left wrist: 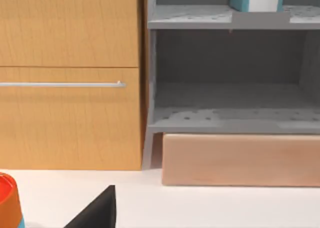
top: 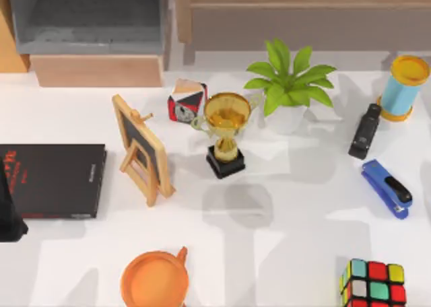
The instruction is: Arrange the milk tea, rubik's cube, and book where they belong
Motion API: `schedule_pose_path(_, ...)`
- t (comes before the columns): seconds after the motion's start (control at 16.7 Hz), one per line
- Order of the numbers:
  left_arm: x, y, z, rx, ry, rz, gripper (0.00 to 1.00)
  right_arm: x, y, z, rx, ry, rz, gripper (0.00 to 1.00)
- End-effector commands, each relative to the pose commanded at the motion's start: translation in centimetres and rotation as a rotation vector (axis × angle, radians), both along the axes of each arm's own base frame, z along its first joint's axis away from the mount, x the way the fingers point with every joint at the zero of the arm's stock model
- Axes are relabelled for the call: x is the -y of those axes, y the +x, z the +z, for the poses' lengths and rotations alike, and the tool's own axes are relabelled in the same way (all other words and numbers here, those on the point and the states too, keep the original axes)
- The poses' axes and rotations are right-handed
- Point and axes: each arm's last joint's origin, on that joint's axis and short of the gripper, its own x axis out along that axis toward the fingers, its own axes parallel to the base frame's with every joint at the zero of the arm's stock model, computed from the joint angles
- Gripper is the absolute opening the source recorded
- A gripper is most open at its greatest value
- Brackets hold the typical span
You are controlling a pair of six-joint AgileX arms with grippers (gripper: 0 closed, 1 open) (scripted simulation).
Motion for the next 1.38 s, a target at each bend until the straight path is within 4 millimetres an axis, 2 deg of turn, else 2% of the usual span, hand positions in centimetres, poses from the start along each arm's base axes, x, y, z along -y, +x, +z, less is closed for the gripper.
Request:
schedule_pose_path(0.18,0.0,0.0,0.0,0.0,0.0,0.0,1.0,-0.2,0.0,-0.1,-0.004,0.0,0.004,1.0)
schedule_pose_path(0.3,0.0,0.0,0.0,0.0,0.0,0.0,1.0,-0.1,0.8,0.0,-0.003,0.0,0.001,1.0)
schedule_pose_path(0.78,0.0,0.0,0.0,0.0,0.0,0.0,1.0,0.1,7.4,0.2,0.002,0.0,0.0,1.0)
schedule_pose_path(1.08,0.0,0.0,0.0,0.0,0.0,0.0,1.0,0.1,8.0,0.1,0.0,0.0,0.0,1.0)
schedule_pose_path(1.38,0.0,0.0,0.0,0.0,0.0,0.0,1.0,0.1,8.0,0.1,0.0,0.0,0.0,0.62)
